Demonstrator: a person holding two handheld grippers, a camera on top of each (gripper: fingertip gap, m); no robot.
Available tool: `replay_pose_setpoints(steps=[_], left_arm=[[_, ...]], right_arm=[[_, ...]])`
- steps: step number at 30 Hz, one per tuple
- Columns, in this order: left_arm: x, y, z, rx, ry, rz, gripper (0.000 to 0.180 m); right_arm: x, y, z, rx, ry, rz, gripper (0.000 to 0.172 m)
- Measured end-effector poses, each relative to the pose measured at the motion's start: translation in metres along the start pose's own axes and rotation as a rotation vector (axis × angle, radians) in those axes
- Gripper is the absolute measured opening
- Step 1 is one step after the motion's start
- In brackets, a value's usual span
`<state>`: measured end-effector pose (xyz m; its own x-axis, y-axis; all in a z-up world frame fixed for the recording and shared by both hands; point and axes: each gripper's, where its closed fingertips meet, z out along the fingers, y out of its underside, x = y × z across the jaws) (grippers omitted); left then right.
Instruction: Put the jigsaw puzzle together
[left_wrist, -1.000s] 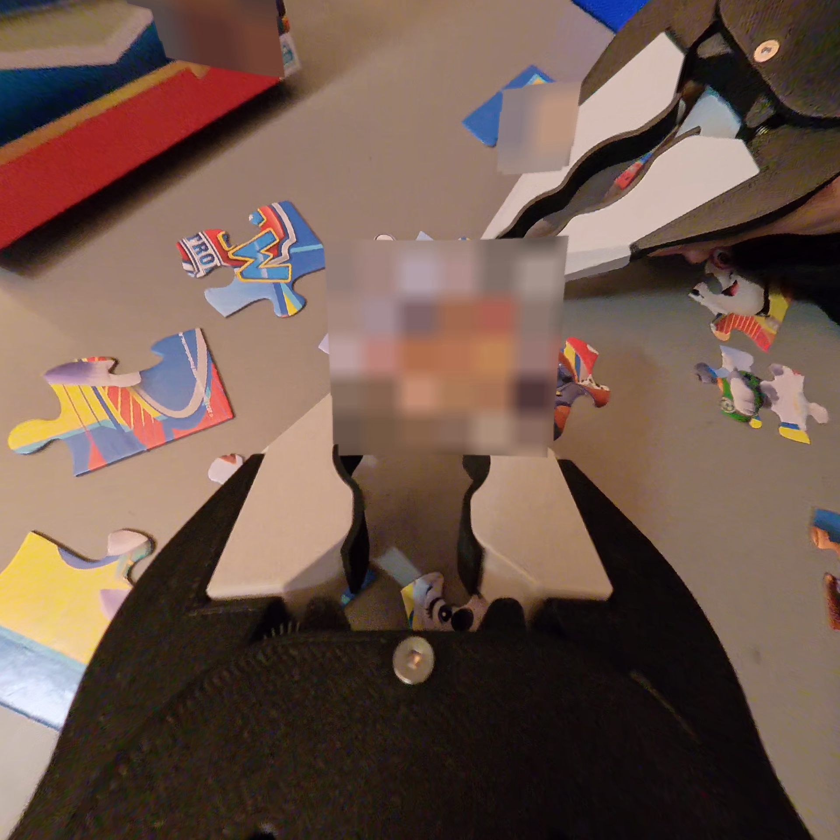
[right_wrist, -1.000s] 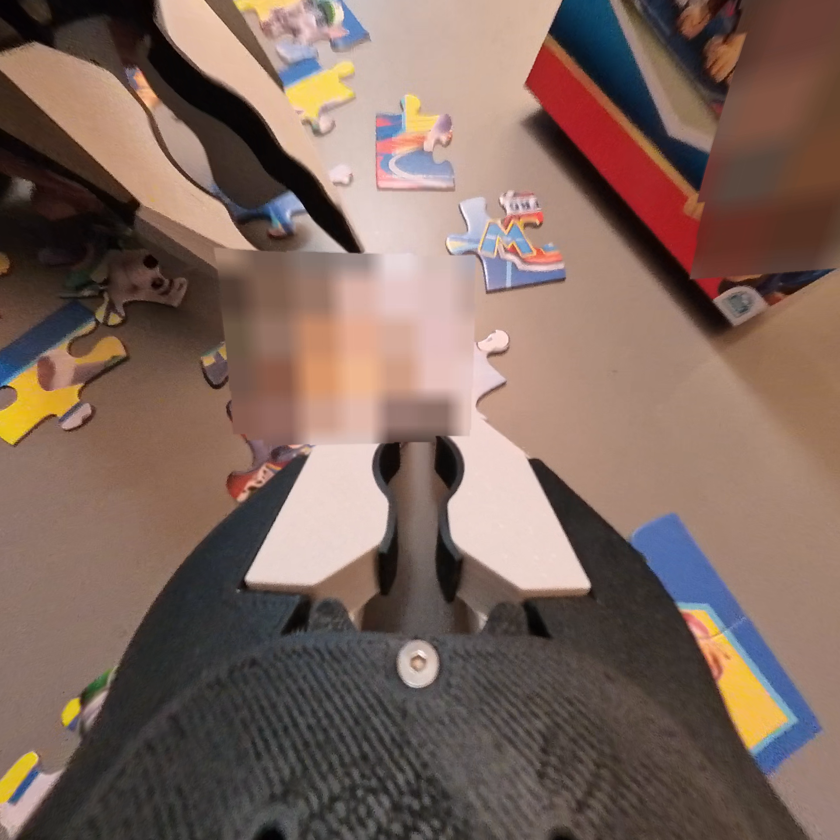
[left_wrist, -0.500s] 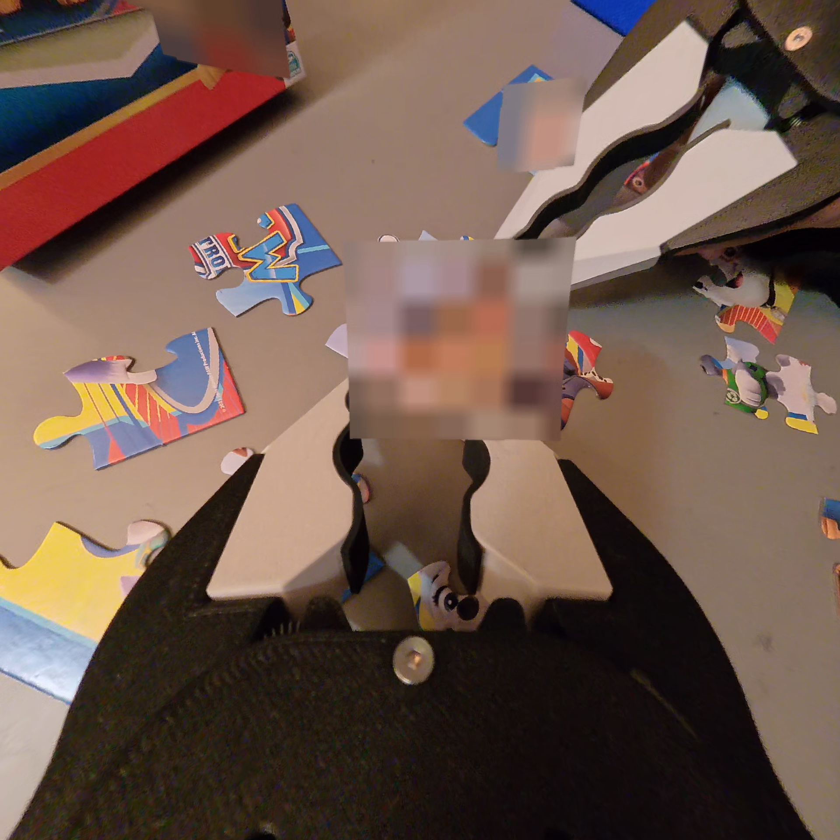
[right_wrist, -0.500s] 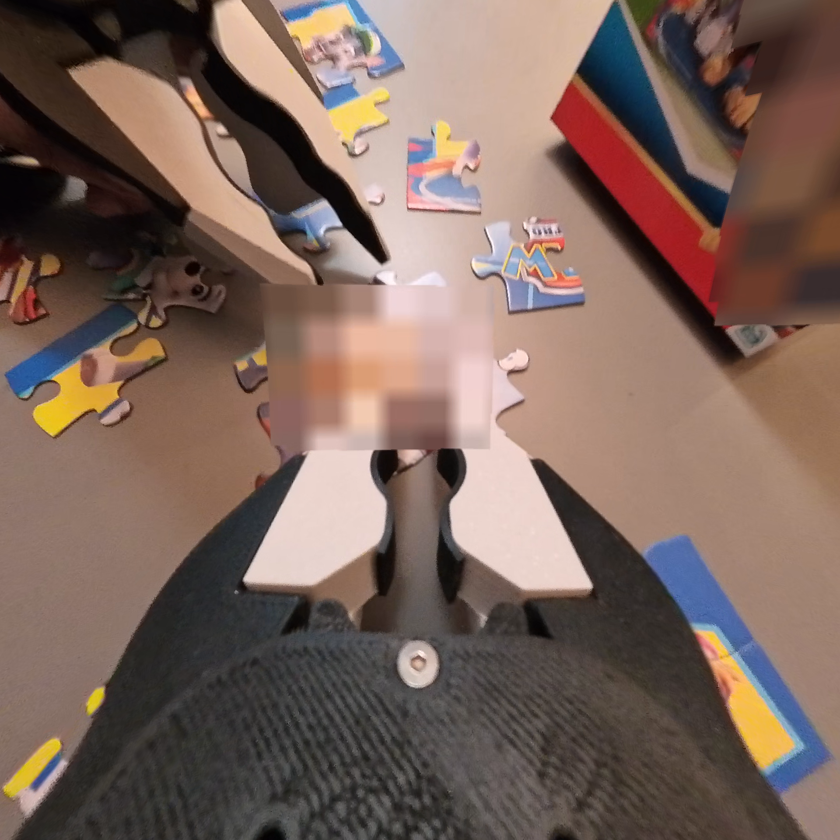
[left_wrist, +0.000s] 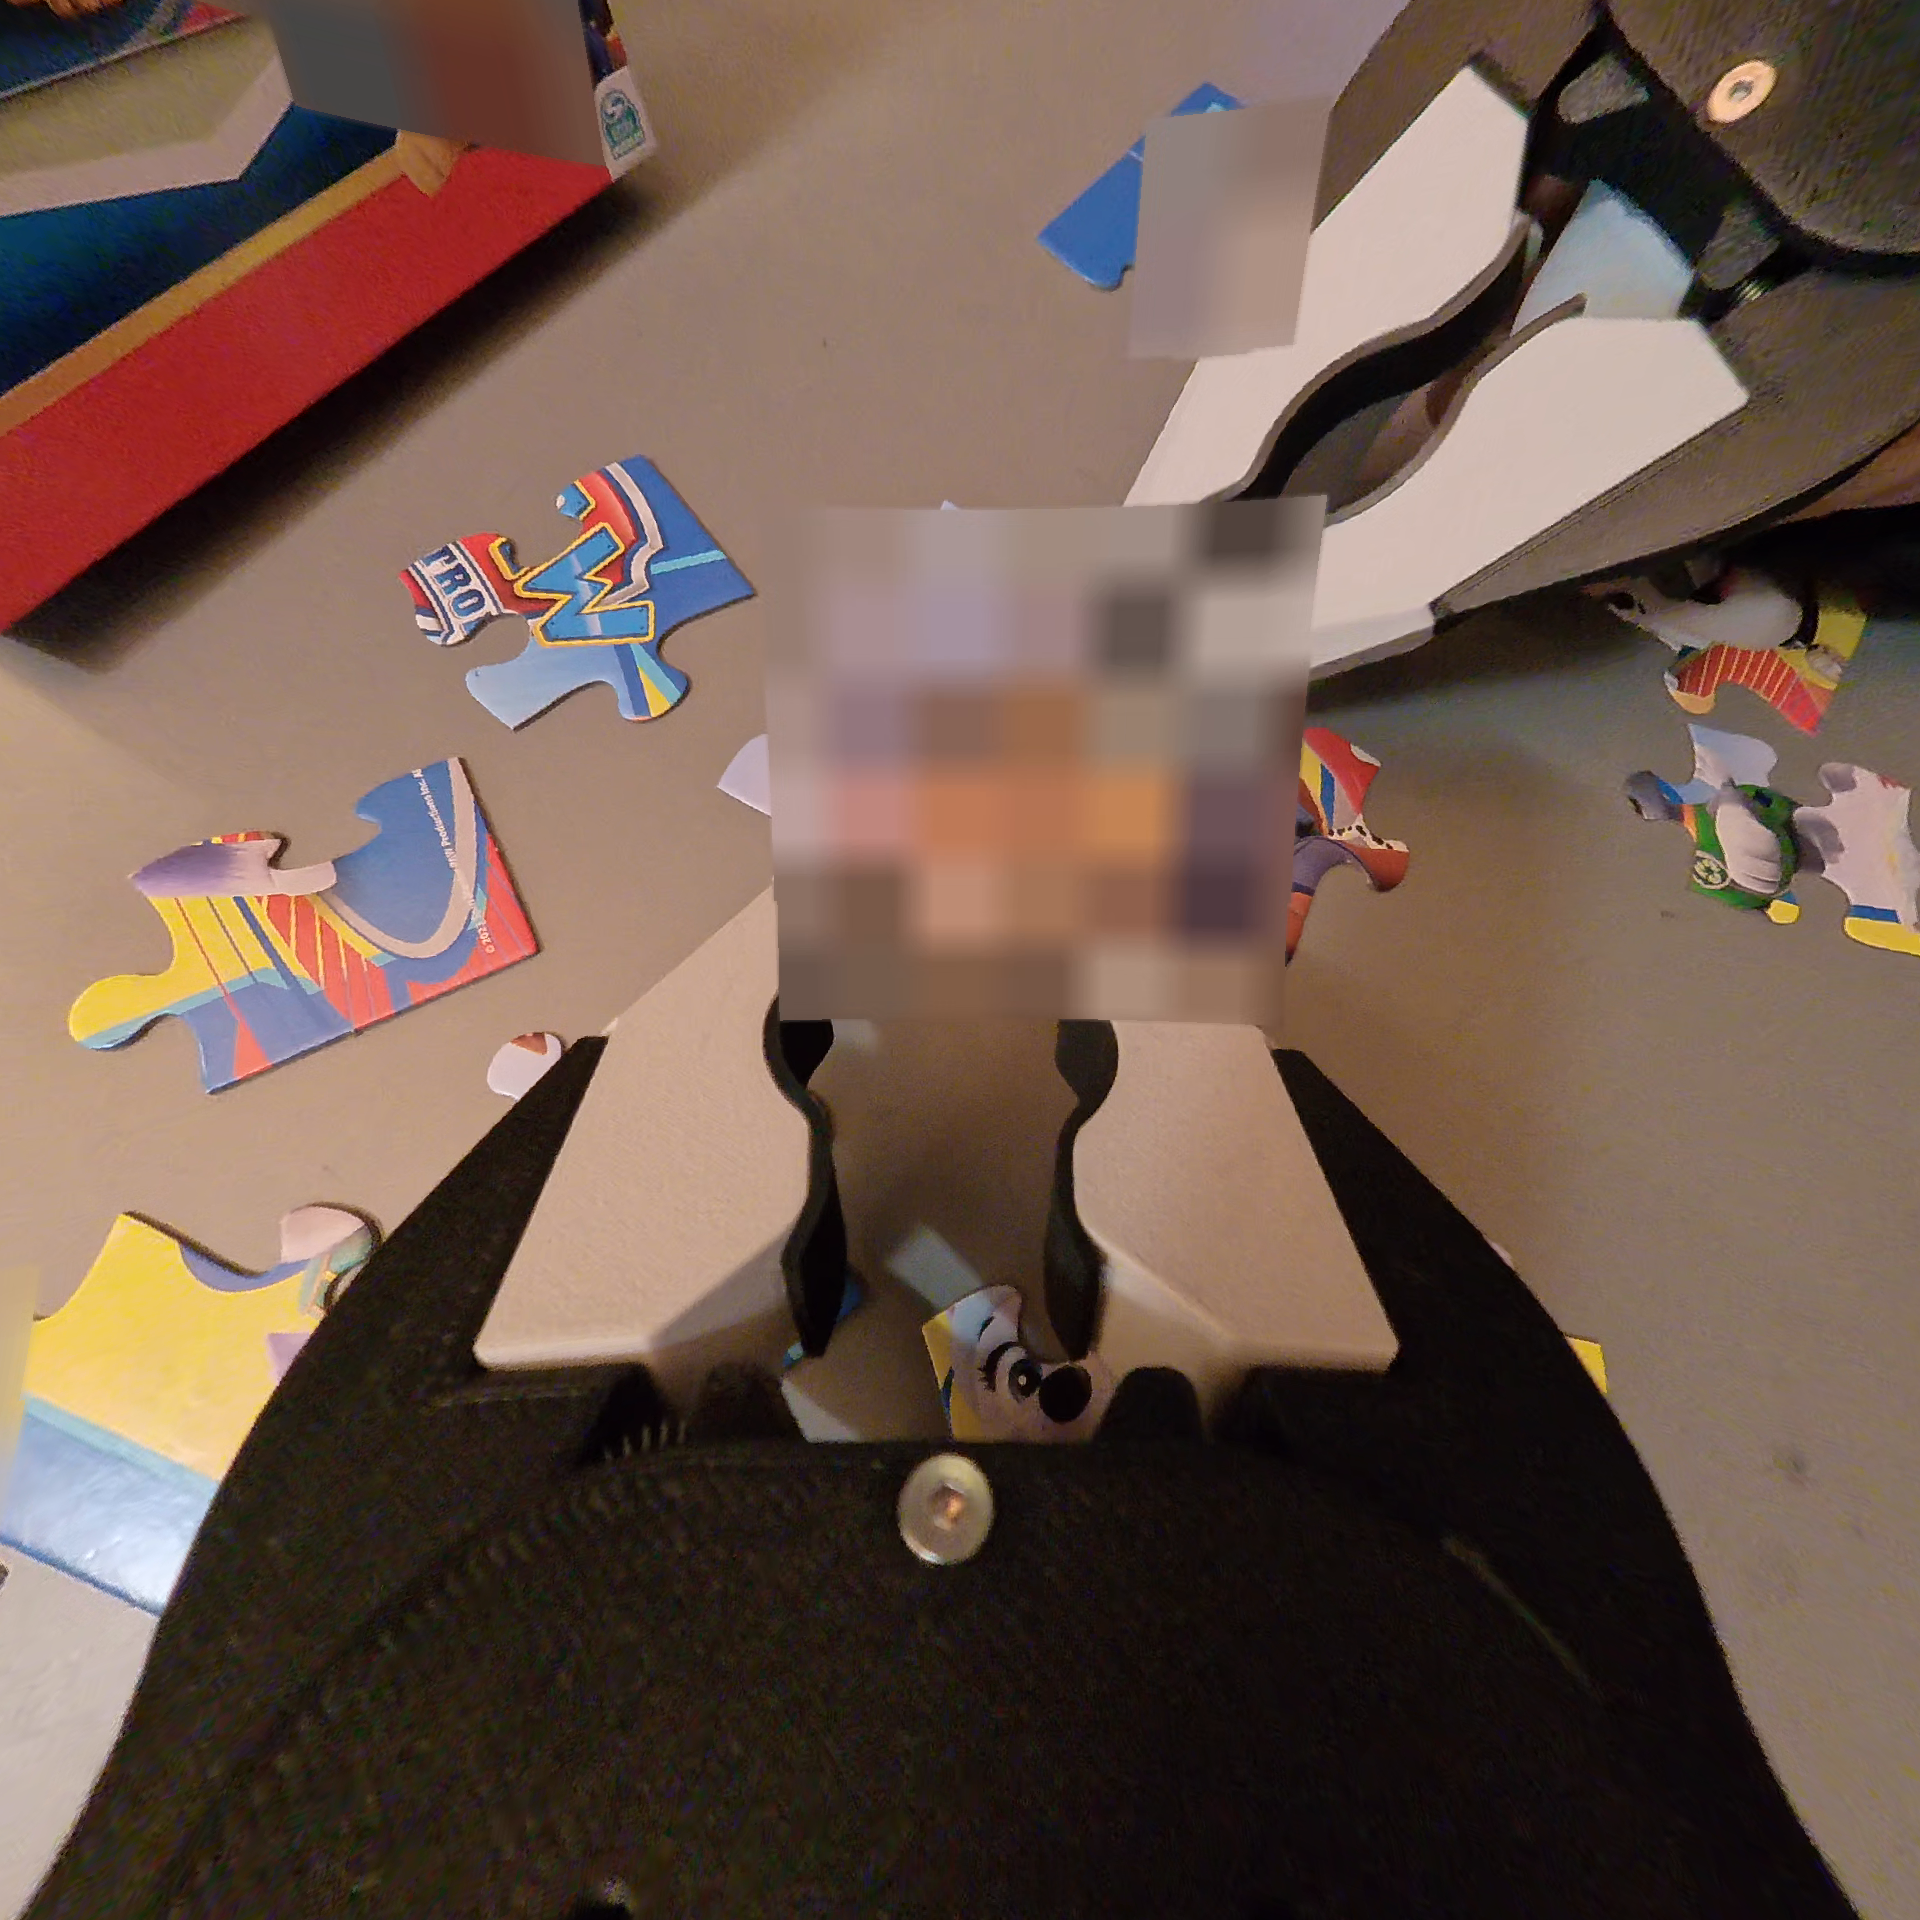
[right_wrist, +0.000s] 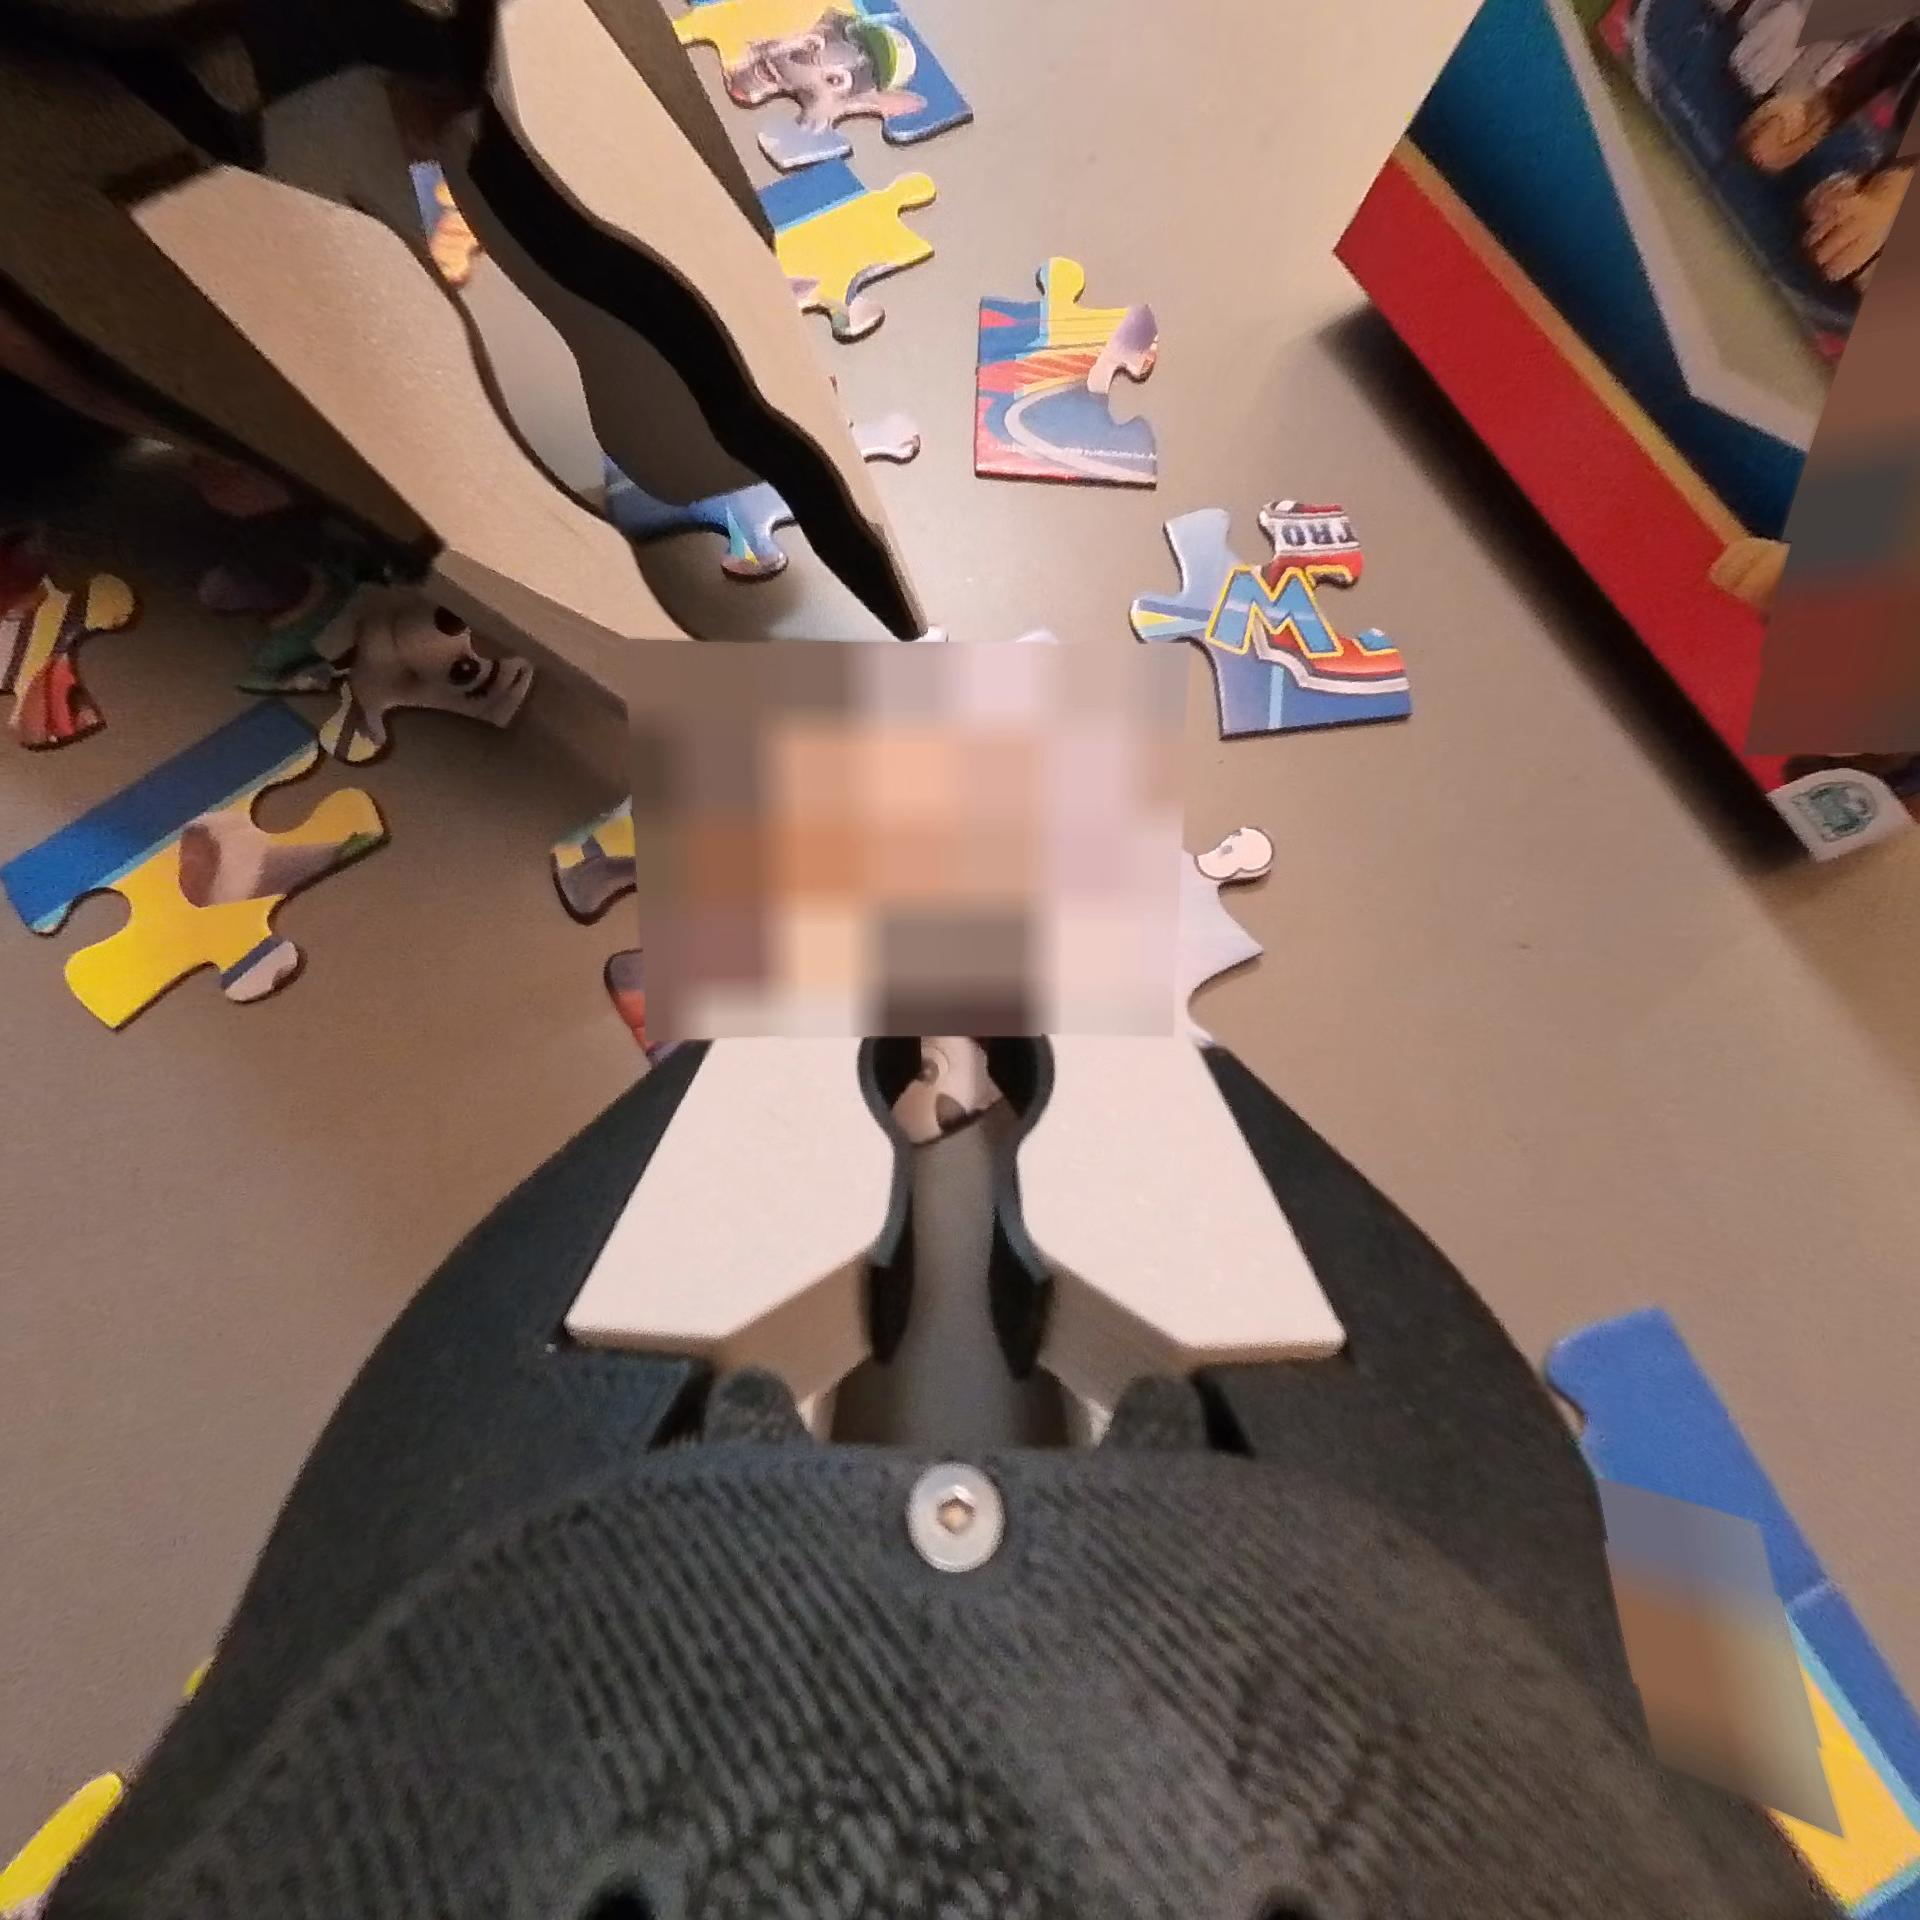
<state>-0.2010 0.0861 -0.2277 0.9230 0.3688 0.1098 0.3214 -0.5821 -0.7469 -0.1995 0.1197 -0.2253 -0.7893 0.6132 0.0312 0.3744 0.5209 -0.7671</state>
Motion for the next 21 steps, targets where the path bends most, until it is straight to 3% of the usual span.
replay_pose_setpoints(steps=[10,16,21], left_arm=[[-0.005,0.002,0.001,-0.013,-0.053,0.028,0.029],[-0.007,0.001,0.000,-0.009,-0.059,0.017,0.018],[-0.007,0.002,-0.001,-0.015,-0.065,0.033,0.013]], right_arm=[[0.006,0.008,-0.002,-0.047,0.016,0.022,0.006],[-0.013,-0.027,-0.010,0.125,-0.061,0.009,0.012],[-0.020,-0.013,0.005,0.032,-0.046,-0.055,0.018]])
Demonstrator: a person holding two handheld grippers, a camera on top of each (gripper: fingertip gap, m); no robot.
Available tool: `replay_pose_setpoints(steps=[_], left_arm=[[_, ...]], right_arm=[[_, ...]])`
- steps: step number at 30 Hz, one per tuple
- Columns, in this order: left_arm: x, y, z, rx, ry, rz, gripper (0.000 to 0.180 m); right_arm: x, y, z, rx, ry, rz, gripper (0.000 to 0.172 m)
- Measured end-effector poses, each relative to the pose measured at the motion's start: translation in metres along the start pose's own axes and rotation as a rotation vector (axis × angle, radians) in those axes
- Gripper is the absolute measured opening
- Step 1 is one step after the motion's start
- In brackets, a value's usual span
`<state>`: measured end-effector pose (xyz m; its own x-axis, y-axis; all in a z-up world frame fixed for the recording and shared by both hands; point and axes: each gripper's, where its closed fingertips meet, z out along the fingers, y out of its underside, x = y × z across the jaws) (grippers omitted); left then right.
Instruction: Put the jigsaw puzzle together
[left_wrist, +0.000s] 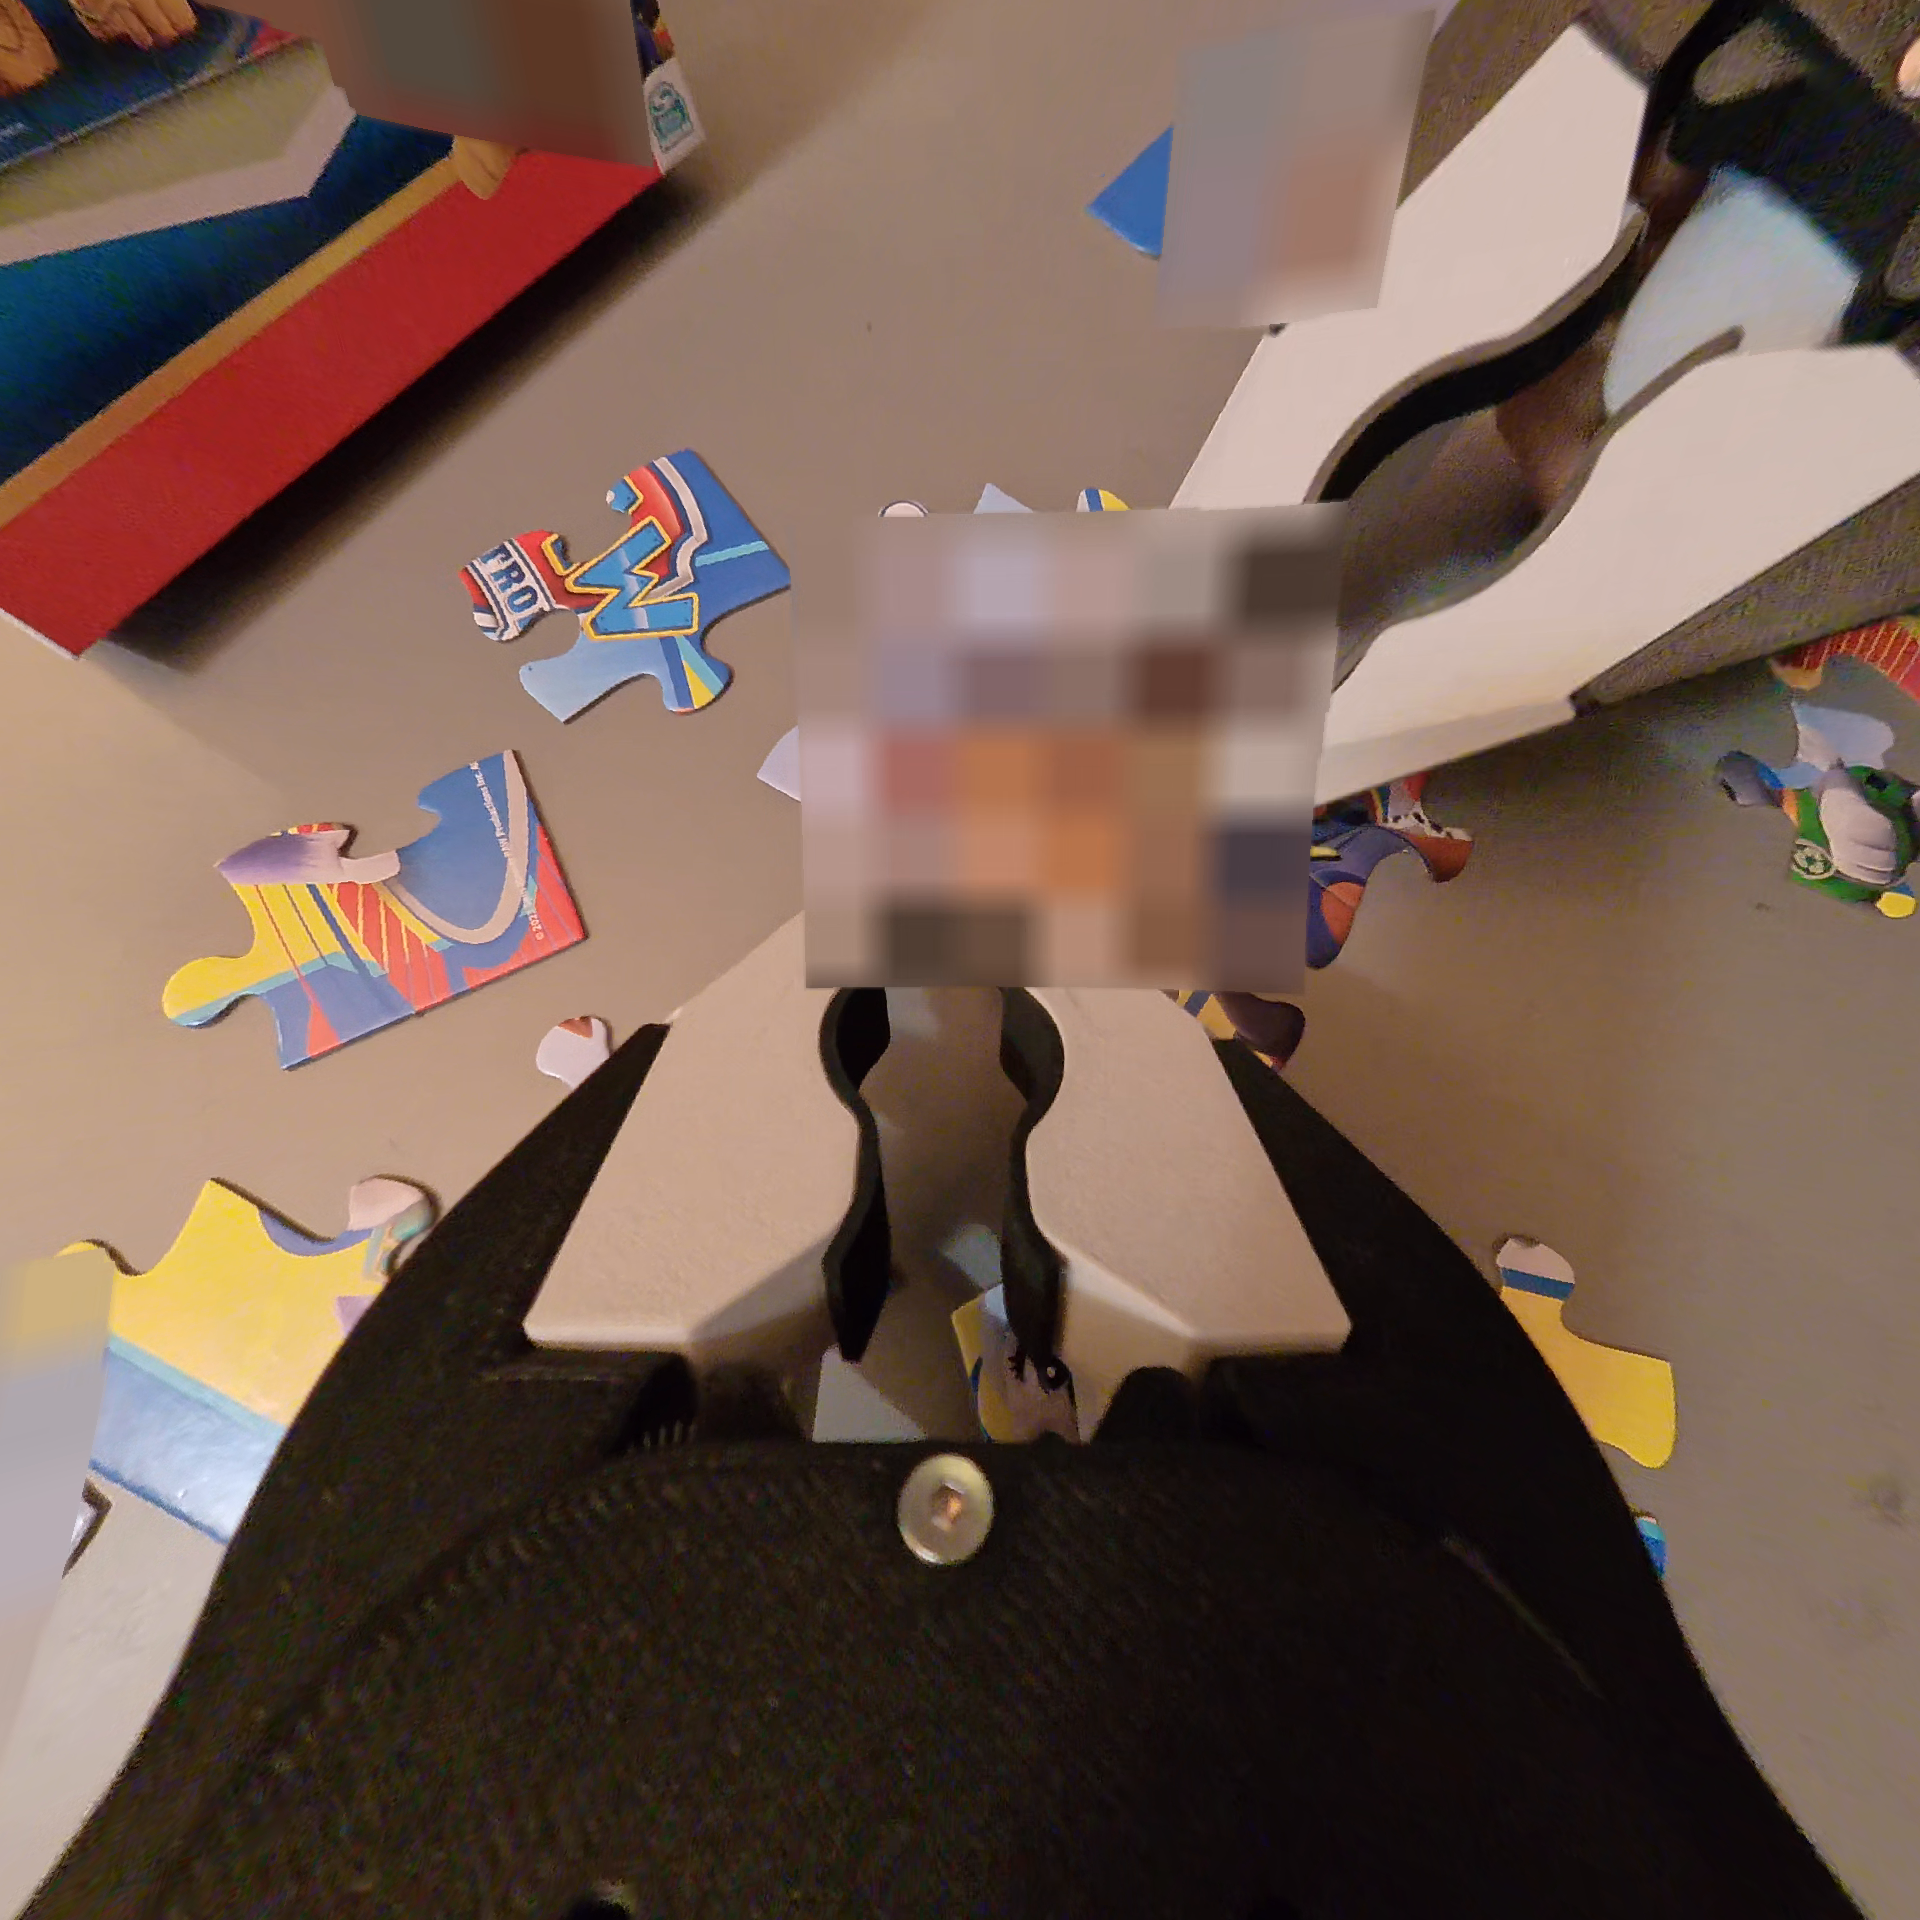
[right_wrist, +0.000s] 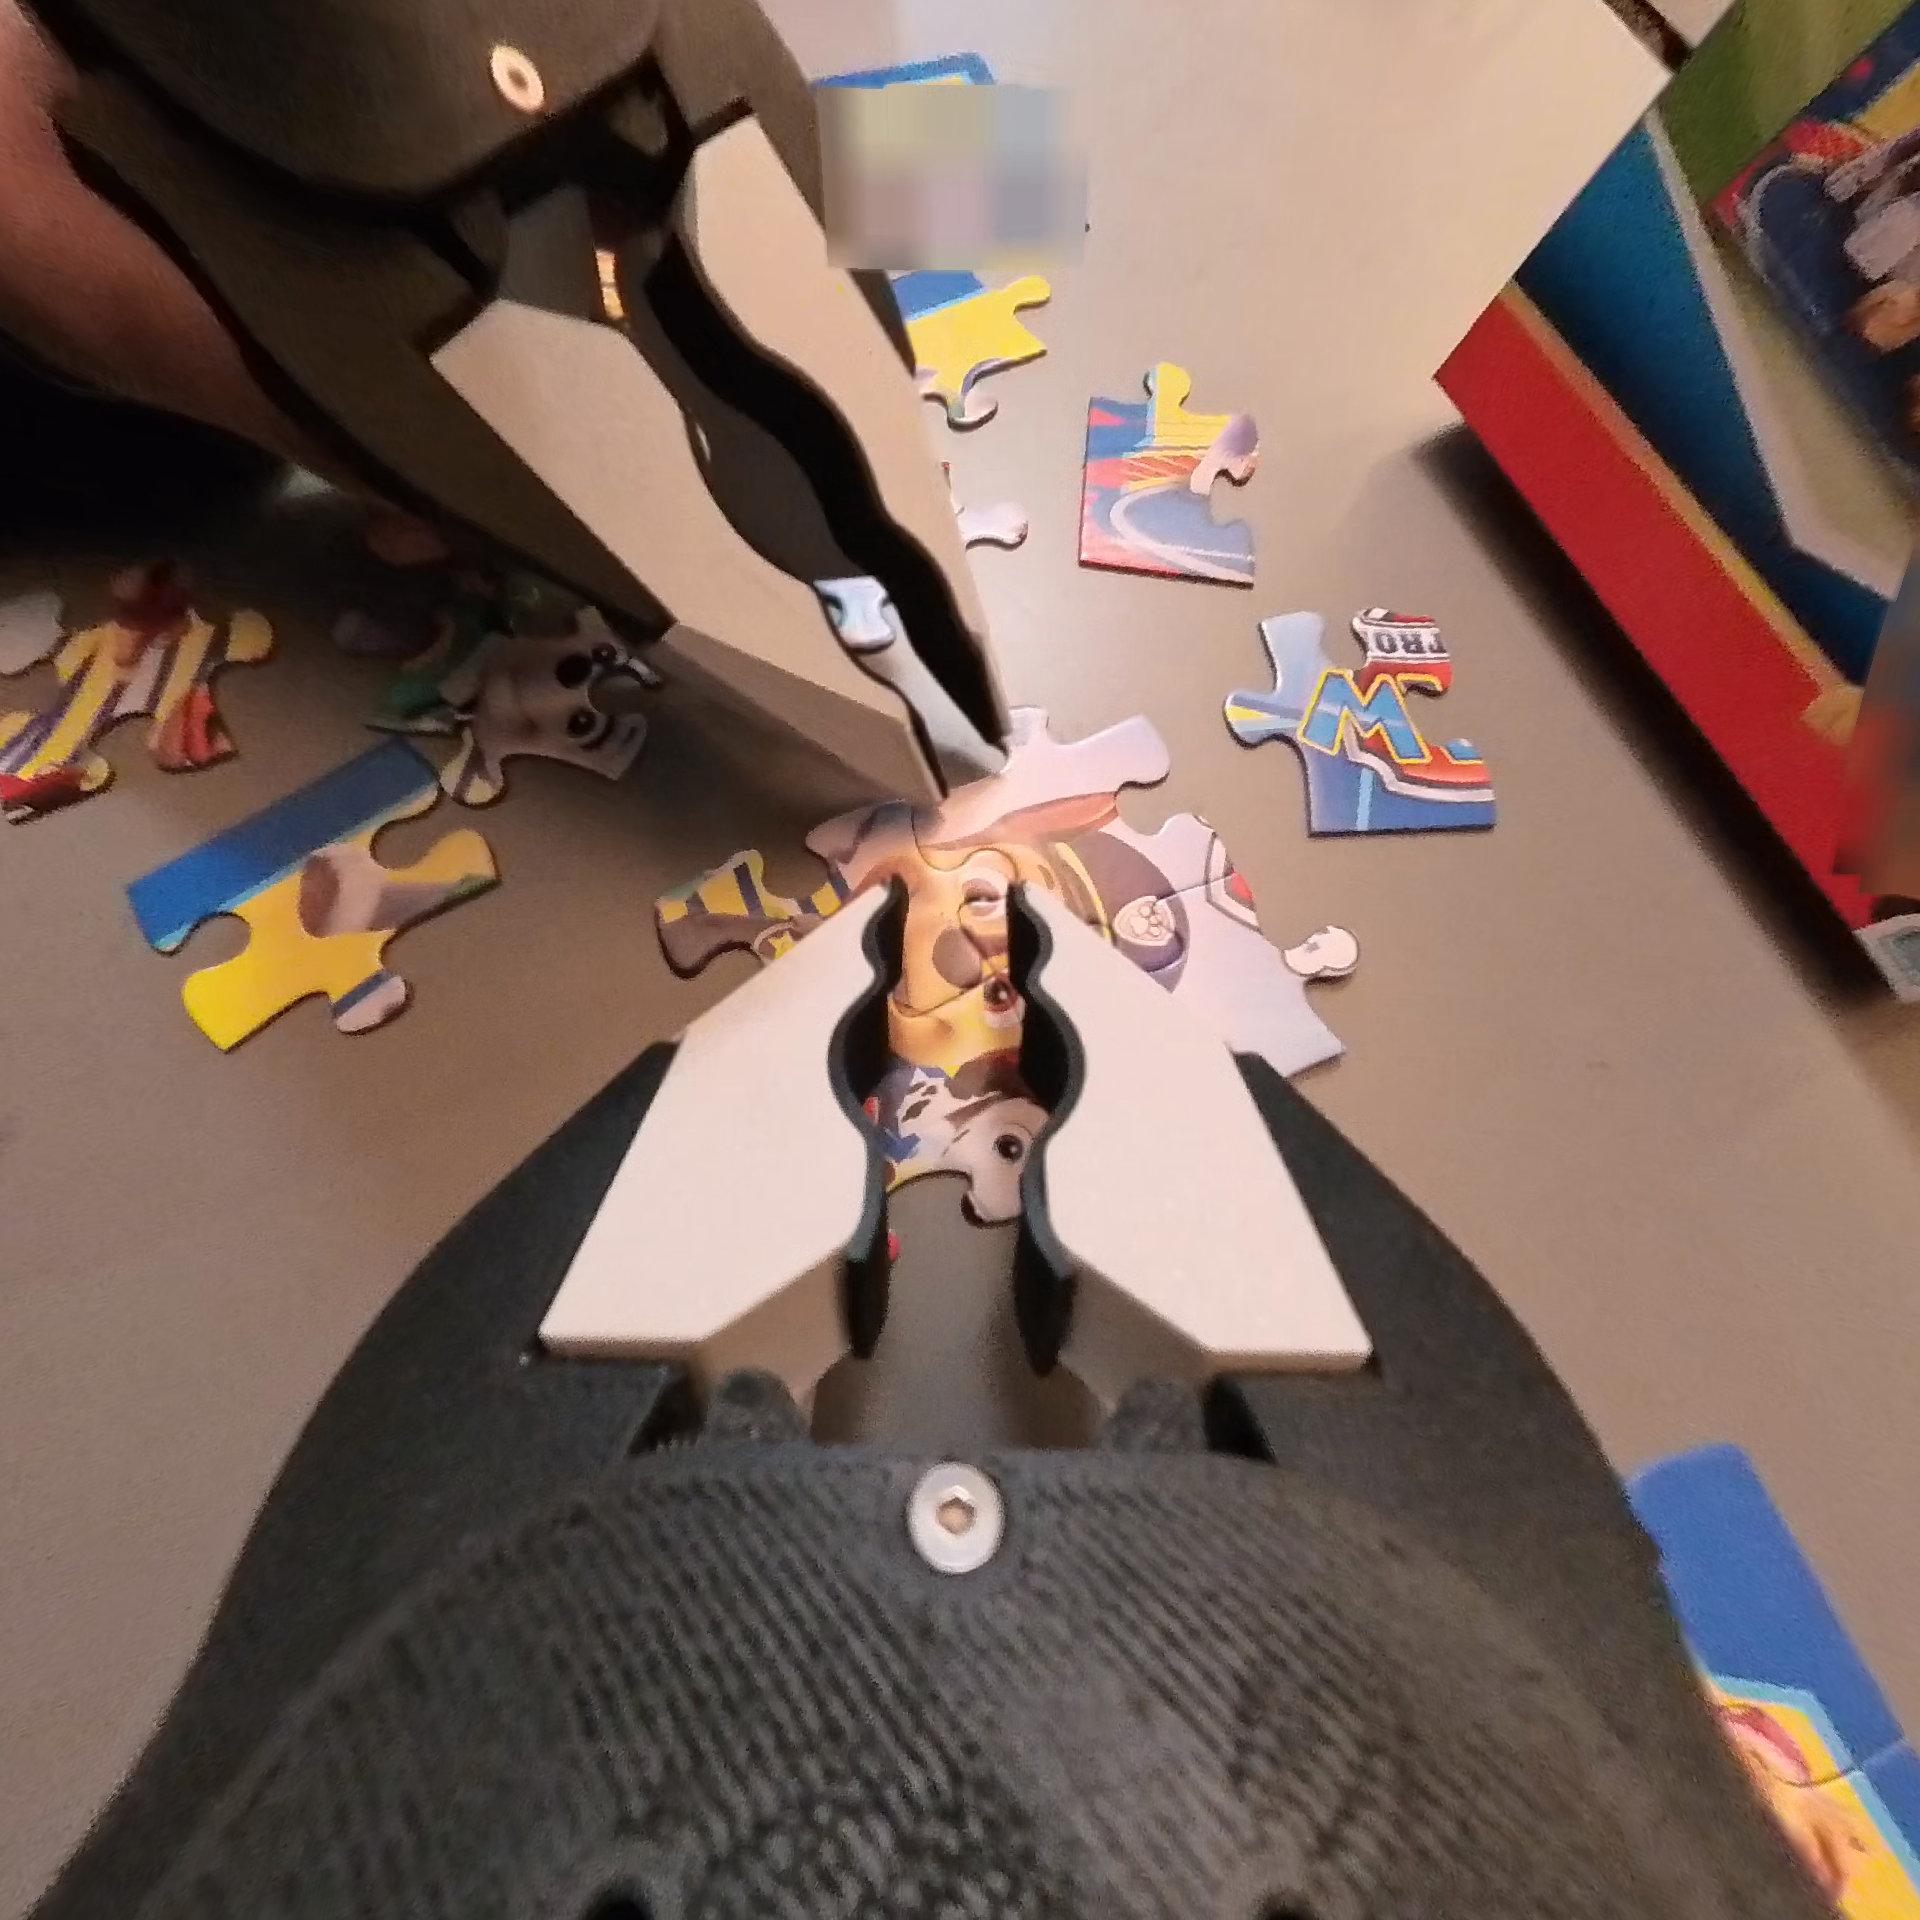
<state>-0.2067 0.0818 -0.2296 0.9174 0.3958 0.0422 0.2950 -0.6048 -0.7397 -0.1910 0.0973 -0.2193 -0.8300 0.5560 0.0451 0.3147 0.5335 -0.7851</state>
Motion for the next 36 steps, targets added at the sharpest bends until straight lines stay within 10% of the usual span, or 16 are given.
replay_pose_setpoints(steps=[36], left_arm=[[0.011,0.006,0.003,-0.039,0.058,-0.002,0.000]], right_arm=[[0.003,0.005,0.013,-0.051,-0.024,0.125,0.011]])
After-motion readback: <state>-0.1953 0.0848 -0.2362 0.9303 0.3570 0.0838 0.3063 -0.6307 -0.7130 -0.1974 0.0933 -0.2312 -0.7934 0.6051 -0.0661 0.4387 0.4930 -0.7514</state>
